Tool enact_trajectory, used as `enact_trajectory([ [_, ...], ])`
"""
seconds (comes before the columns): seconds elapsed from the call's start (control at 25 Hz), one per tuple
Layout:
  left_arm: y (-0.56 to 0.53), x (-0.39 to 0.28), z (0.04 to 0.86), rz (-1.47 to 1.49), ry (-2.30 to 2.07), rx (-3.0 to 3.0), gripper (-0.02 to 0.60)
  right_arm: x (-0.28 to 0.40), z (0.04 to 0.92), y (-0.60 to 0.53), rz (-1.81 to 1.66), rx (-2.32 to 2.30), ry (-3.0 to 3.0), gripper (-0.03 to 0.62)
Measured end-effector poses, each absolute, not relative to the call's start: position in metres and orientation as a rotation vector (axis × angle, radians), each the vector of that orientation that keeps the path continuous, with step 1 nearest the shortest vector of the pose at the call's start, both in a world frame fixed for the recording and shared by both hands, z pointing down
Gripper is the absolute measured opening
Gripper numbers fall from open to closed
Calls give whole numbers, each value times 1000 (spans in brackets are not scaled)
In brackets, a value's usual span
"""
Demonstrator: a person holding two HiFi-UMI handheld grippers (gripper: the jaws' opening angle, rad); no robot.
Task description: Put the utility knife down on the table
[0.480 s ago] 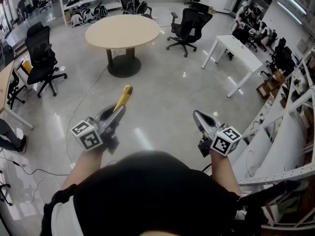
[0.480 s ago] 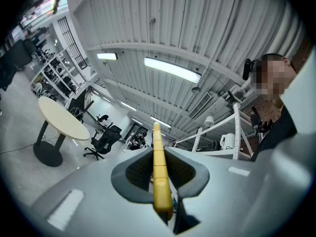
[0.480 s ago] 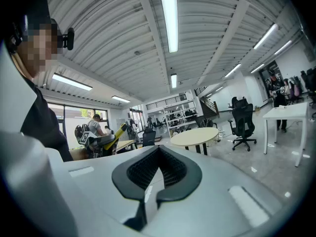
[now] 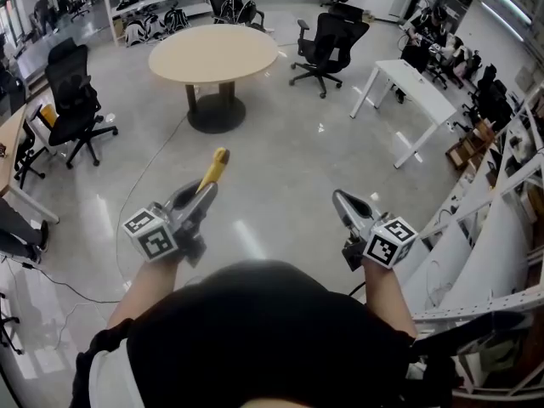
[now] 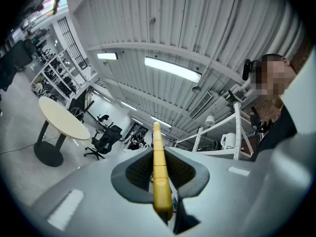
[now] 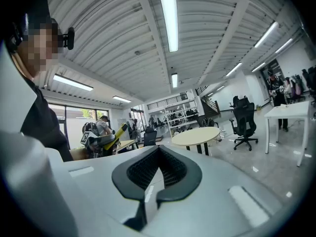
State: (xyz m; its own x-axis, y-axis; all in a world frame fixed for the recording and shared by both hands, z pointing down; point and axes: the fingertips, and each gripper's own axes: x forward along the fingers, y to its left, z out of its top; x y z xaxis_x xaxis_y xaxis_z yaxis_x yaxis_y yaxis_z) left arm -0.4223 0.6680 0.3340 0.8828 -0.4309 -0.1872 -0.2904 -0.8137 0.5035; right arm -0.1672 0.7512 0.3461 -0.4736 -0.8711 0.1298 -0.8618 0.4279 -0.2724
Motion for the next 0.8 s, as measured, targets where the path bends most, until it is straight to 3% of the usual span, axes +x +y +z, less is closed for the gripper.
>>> enact_trajectory([
  [0.48,664,-401,336,-375,-507,2583,57,-148,351,748,-533,-1551,2567,14],
  [0.8,672,-352,331,-352,-459,2599,57,-106,352,766,-538,-1568,2539,14],
])
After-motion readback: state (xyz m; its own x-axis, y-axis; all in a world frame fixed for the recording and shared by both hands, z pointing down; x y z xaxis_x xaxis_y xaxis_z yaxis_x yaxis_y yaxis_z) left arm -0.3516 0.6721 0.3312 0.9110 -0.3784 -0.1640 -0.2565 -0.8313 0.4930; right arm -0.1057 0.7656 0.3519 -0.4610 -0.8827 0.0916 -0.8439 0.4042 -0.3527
